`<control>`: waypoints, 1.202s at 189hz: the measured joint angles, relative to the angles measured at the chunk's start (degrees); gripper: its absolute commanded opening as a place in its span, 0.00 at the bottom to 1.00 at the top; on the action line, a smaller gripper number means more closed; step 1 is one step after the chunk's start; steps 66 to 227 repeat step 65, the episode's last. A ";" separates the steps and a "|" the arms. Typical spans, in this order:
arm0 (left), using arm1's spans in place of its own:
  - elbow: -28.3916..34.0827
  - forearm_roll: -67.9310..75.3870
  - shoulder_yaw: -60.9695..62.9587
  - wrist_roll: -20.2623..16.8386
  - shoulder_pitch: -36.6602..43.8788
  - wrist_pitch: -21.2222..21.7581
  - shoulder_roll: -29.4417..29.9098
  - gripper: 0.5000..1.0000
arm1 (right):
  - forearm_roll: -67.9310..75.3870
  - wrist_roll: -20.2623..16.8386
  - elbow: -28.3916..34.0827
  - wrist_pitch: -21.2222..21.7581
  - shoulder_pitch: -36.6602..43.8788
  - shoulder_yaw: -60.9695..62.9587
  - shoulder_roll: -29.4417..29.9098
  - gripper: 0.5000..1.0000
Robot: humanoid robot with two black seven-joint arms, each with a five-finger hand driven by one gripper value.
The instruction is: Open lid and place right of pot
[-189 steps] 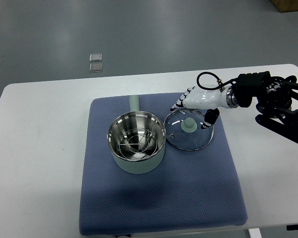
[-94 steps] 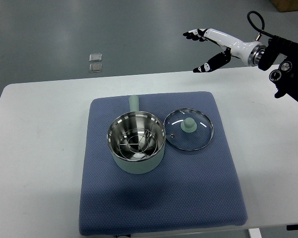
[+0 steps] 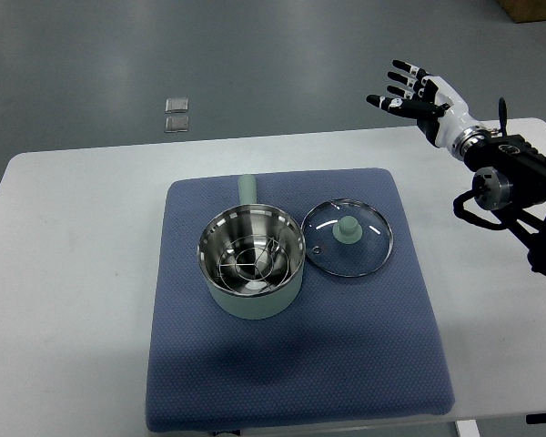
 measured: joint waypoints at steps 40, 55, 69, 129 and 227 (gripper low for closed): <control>0.00 0.00 0.00 0.00 0.01 0.00 0.00 1.00 | 4.54 0.59 -0.24 -0.45 -2.21 0.35 0.25 0.88; 0.00 0.00 0.00 0.00 0.01 0.00 0.00 1.00 | 4.61 0.66 -0.49 -0.38 -2.62 0.55 0.36 0.88; 0.00 0.00 0.00 0.00 0.01 0.00 0.00 1.00 | 4.43 0.66 -0.57 -0.22 -2.69 0.56 0.39 0.88; 0.00 0.00 0.00 0.00 0.01 0.00 0.00 1.00 | 4.43 0.66 -0.57 -0.22 -2.69 0.56 0.39 0.88; 0.00 0.00 0.00 0.00 0.01 0.00 0.00 1.00 | 4.43 0.66 -0.57 -0.22 -2.69 0.56 0.39 0.88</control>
